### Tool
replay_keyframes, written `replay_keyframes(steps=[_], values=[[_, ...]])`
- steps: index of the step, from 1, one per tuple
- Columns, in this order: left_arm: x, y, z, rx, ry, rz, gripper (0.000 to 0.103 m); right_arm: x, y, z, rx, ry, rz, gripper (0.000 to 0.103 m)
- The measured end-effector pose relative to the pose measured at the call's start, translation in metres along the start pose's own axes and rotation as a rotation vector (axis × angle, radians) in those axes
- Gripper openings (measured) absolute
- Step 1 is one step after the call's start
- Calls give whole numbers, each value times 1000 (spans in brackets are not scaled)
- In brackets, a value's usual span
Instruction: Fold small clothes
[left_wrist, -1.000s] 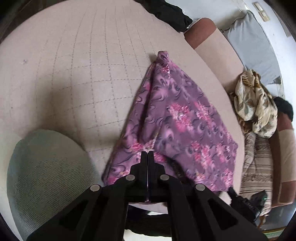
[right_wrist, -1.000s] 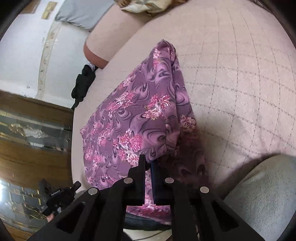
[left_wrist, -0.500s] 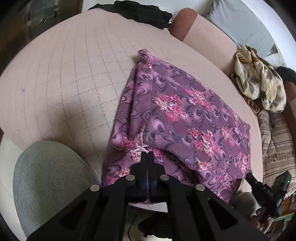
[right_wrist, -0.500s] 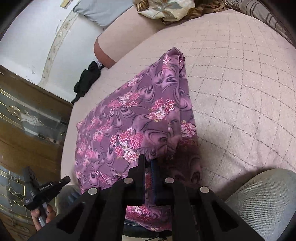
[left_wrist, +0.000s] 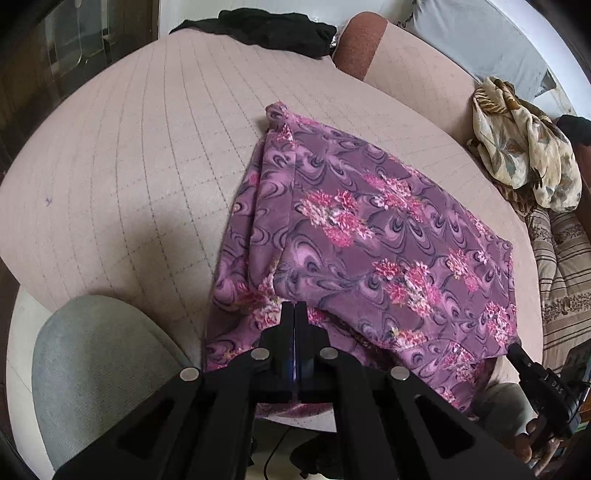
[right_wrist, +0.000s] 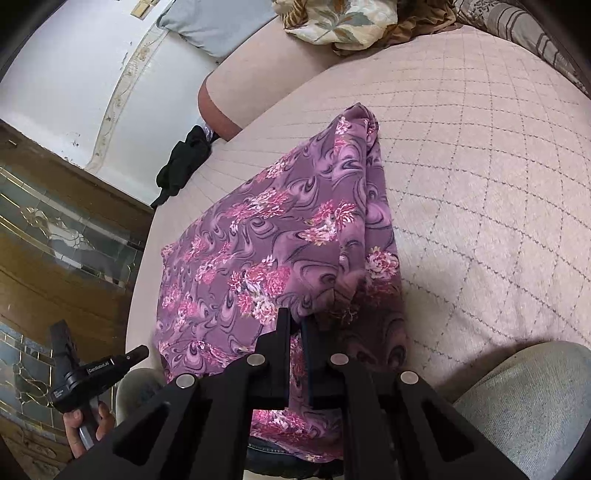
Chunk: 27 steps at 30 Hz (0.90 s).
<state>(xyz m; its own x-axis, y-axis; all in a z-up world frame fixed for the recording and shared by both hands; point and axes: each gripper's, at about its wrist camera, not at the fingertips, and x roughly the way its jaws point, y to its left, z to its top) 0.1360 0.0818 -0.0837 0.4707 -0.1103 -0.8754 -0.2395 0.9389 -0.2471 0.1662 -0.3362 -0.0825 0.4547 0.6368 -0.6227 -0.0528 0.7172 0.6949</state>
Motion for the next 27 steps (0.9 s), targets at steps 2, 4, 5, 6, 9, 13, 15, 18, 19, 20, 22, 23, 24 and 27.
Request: replay_keyframes(steps=[2, 4, 5, 6, 9, 13, 15, 18, 19, 20, 22, 23, 24, 27], values=[[-4, -1, 1, 12, -25, 16, 0, 0, 0, 0, 1, -2, 4, 8], [-9, -1, 2, 23, -49, 28, 0, -1, 1, -1, 0, -7, 6, 8], [-11, -1, 3, 30, -59, 35, 0, -2, 1, -1, 0, -9, 9, 8], [-13, -1, 3, 37, -67, 43, 0, -2, 1, -1, 1, -10, 11, 8], [-15, 1, 5, 43, -73, 50, 0, -2, 0, 0, 6, -13, 13, 8], [-12, 4, 4, 29, -66, 49, 0, -3, 1, -1, 1, -13, 6, 8], [-11, 5, 3, 27, -62, 44, 0, -2, 2, -1, -1, -12, 0, 8], [-12, 5, 2, 15, -56, 14, 0, -2, 4, -1, -7, -12, -6, 8], [-13, 6, 3, 14, -59, 6, 0, -1, 5, -1, -9, -11, -10, 8], [-15, 6, 3, 14, -64, 4, 0, -1, 5, -1, -10, -11, -14, 8], [-21, 5, 3, 21, -81, 1, 0, -1, 7, -1, -16, -13, -18, 8], [-24, 6, 4, 20, -88, -4, 0, -1, 8, -1, -19, -13, -21, 8], [-27, 6, 4, 17, -90, -11, 0, -1, 9, -1, -20, -13, -24, 7], [-38, 9, 8, 10, -104, -34, 0, -12, 14, 3, -21, -28, -23, 5]])
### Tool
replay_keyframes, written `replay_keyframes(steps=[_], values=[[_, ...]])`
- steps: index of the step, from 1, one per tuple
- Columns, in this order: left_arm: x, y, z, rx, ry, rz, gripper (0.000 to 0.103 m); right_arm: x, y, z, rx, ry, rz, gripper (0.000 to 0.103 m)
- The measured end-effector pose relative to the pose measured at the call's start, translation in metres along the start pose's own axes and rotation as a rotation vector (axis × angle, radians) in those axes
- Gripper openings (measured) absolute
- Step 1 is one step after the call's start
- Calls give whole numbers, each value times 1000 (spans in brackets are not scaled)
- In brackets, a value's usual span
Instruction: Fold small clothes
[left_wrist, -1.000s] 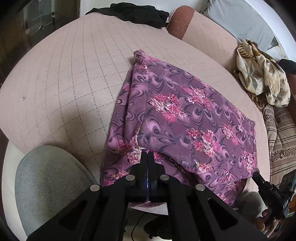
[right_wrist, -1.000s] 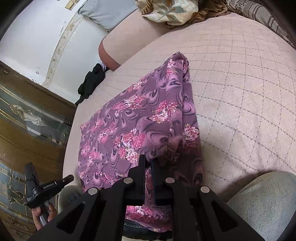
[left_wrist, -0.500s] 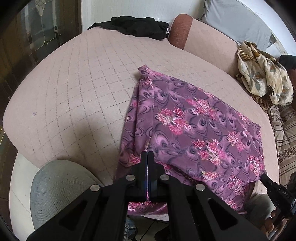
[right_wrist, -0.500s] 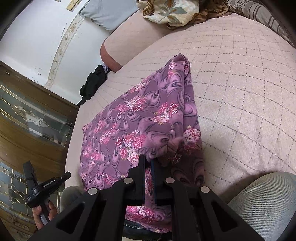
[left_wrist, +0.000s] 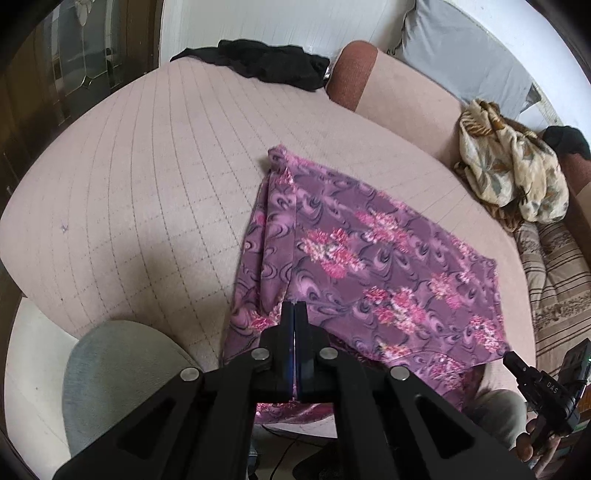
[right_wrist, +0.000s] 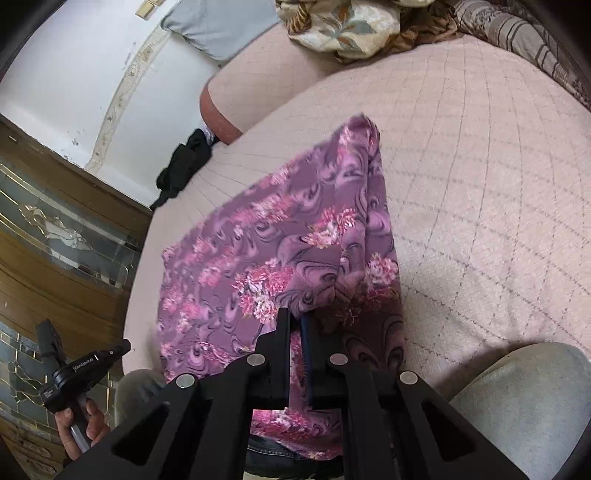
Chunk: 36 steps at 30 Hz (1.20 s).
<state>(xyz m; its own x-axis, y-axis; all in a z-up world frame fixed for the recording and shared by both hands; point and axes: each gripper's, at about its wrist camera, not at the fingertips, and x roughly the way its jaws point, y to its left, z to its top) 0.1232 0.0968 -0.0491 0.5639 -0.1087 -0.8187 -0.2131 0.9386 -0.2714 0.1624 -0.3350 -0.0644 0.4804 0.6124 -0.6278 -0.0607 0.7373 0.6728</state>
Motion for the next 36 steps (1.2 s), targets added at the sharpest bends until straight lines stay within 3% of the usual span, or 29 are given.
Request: replay_keyframes(steps=[4, 7, 9, 13, 14, 15, 16, 17, 23, 26, 28, 29, 30, 31, 36], values=[[-18, 5, 4, -11, -38, -13, 0, -23, 4, 10, -7, -13, -26, 2], [-13, 7, -1, 1, -20, -2, 0, -26, -1, 10, -14, 6, -66, 2], [-7, 10, -6, -6, 10, -10, 0, -22, -9, 10, 10, 28, -61, 2], [0, 17, -9, -84, 57, -100, 0, -28, -13, 6, 76, 15, 17, 3], [2, 16, -8, -92, 64, -115, 8, -30, -11, 5, 89, 5, 18, 17], [5, 14, -7, -92, 76, -123, 26, -29, -10, 5, 97, 9, 16, 34], [9, 11, -7, -97, 92, -125, 37, -24, -8, 5, 116, 23, 17, 73], [16, 7, -7, -103, 112, -132, 52, -21, -8, 4, 130, 18, 21, 80], [73, -18, -18, -89, 262, -183, 54, 36, -2, 6, 140, 126, -7, 57], [83, -6, -13, -170, 243, -200, 53, 53, -6, 9, 158, 153, -19, 49], [92, 2, -8, -205, 249, -178, 36, 57, -12, 14, 177, 146, -29, 43], [98, 5, -7, -209, 278, -169, 9, 59, -16, 17, 189, 143, -26, 24], [101, 6, -6, -212, 299, -180, 5, 61, -19, 20, 201, 151, -25, 10], [95, 8, -5, -218, 288, -188, 4, 62, -21, 22, 209, 162, -14, 6], [27, -5, -3, -74, 176, -184, 4, 16, 9, 24, 118, 135, 15, 5]])
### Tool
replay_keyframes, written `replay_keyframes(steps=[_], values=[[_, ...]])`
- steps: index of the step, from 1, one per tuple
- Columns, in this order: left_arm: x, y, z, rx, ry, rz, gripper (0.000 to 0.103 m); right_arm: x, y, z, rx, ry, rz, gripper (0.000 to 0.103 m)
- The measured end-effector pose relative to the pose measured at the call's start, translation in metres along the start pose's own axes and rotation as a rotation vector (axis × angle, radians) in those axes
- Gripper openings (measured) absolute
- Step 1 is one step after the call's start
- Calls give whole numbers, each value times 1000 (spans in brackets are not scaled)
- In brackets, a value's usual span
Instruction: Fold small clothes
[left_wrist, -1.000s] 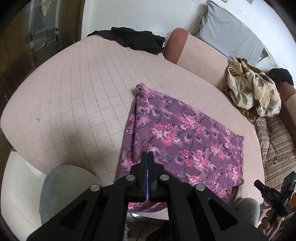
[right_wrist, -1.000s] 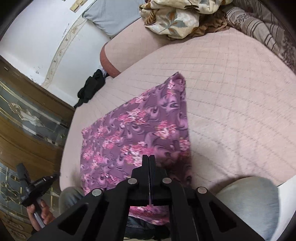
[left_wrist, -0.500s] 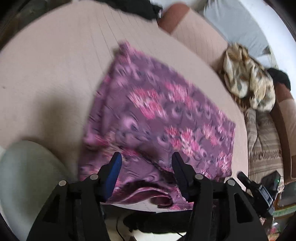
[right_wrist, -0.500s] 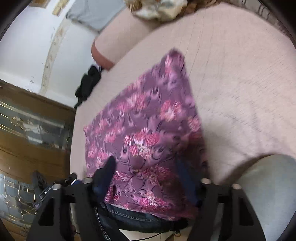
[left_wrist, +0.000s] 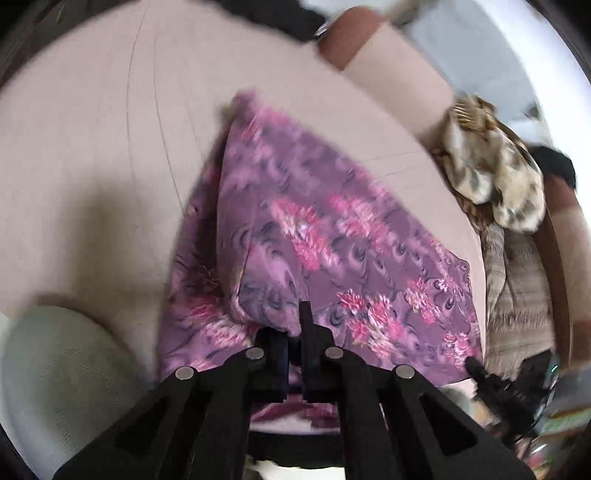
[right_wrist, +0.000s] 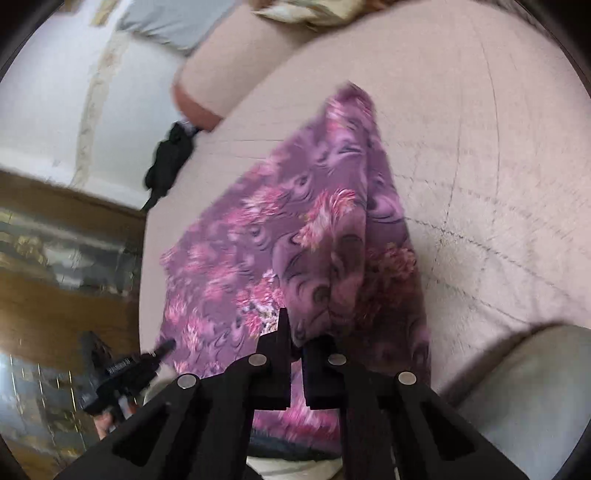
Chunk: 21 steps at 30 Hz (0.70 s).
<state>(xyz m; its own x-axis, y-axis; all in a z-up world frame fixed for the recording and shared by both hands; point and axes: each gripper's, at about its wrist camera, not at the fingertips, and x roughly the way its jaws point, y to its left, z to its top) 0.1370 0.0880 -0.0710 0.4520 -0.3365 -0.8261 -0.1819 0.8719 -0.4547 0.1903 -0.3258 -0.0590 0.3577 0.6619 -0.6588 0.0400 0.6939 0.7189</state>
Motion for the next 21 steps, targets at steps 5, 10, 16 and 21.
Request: replay_keyframes(steps=[5, 10, 16, 21], values=[[25, 1, -23, 95, 104, 99, 4, -2, 12, -27, -117, 56, -122, 5], [26, -11, -35, 162, 68, 172, 4, 37, -6, -35, -49, 137, -226, 5], [36, -17, -36, 190, 99, 204, 4, 24, 13, -31, -157, 115, -267, 5], [18, -26, -38, 211, 45, 201, 4, 24, 18, -30, -164, 103, -292, 5]])
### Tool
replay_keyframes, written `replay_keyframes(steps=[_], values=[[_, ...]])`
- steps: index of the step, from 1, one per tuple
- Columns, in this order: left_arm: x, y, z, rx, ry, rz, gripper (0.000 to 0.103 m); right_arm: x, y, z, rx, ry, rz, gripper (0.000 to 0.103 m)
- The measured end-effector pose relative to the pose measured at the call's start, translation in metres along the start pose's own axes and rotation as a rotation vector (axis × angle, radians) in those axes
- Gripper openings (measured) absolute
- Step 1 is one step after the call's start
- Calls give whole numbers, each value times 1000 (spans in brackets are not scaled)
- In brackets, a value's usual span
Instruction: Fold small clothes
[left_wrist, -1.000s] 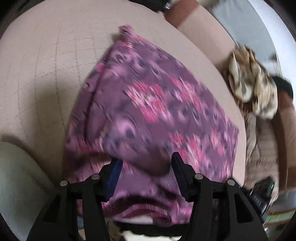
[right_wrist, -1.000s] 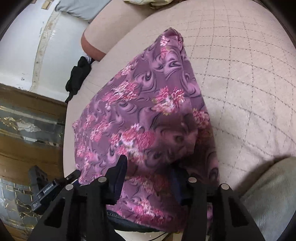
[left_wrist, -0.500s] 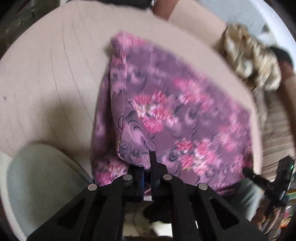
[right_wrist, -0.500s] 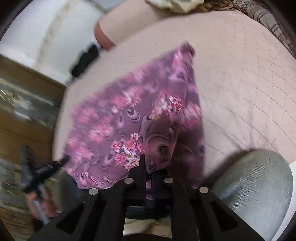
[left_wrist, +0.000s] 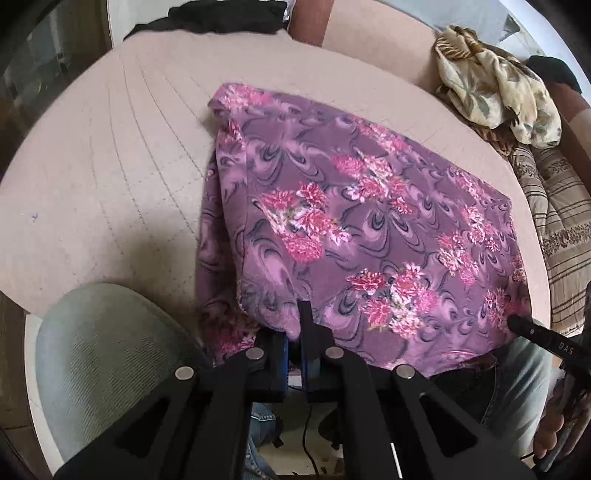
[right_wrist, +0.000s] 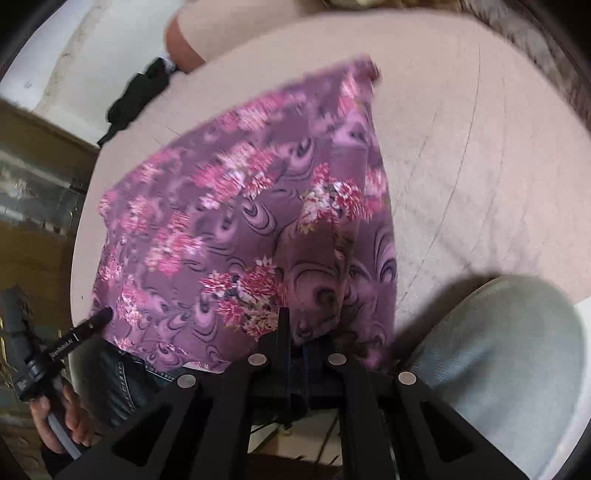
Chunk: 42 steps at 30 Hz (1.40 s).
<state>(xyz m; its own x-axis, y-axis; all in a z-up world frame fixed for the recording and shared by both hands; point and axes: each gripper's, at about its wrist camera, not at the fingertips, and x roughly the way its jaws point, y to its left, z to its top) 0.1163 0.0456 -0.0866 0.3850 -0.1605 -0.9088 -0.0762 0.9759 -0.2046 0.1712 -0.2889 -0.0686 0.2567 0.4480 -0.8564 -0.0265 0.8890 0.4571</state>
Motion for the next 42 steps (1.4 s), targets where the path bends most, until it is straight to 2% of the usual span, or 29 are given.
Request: replay_keyframes(steps=[2, 5, 7, 9, 11, 12, 13, 15, 18, 20, 23, 30, 35, 38, 40, 42], values=[[14, 1, 1, -15, 30, 5, 4, 2, -1, 1, -1, 4, -12, 5], [26, 7, 0, -40, 60, 2, 5, 29, -2, 8, 23, 66, -42, 6], [20, 14, -1, -70, 53, -24, 7, 33, -8, 15, 49, 77, -30, 8], [10, 20, -2, -93, 26, -52, 12, 23, -6, 14, 34, 53, -18, 12], [-2, 23, -2, -94, 4, -73, 13, 9, -6, 11, 22, 34, 3, 38], [-9, 26, -5, -94, -5, -78, 14, -1, -7, 9, 23, 24, 15, 43], [-18, 27, -5, -96, -20, -82, 16, -13, -7, 8, 28, 9, 26, 47], [-36, 29, -5, -108, -75, -76, 32, -28, -4, 7, 25, -17, 38, 50], [-57, 38, 4, -128, -173, -38, 50, -59, 2, 5, 12, -86, 63, 63], [-62, 45, 17, -138, -208, -5, 55, -76, 19, 6, -13, -136, 82, 70], [-65, 66, 20, -158, -208, -1, 56, -89, 43, 12, -62, -184, 123, 76], [-44, 81, 38, -161, -155, -19, 59, -74, 89, 34, -158, -145, 179, 77], [-2, 75, 51, -161, -84, -104, 62, -44, 118, 64, -176, -80, 228, 78], [30, 83, 47, -213, -5, -160, 62, -27, 134, 79, -175, -41, 268, 81], [39, 90, 40, -237, 11, -167, 62, -14, 147, 88, -180, -15, 277, 83], [41, 91, 32, -221, -8, -161, 62, 5, 165, 98, -192, 31, 303, 84]])
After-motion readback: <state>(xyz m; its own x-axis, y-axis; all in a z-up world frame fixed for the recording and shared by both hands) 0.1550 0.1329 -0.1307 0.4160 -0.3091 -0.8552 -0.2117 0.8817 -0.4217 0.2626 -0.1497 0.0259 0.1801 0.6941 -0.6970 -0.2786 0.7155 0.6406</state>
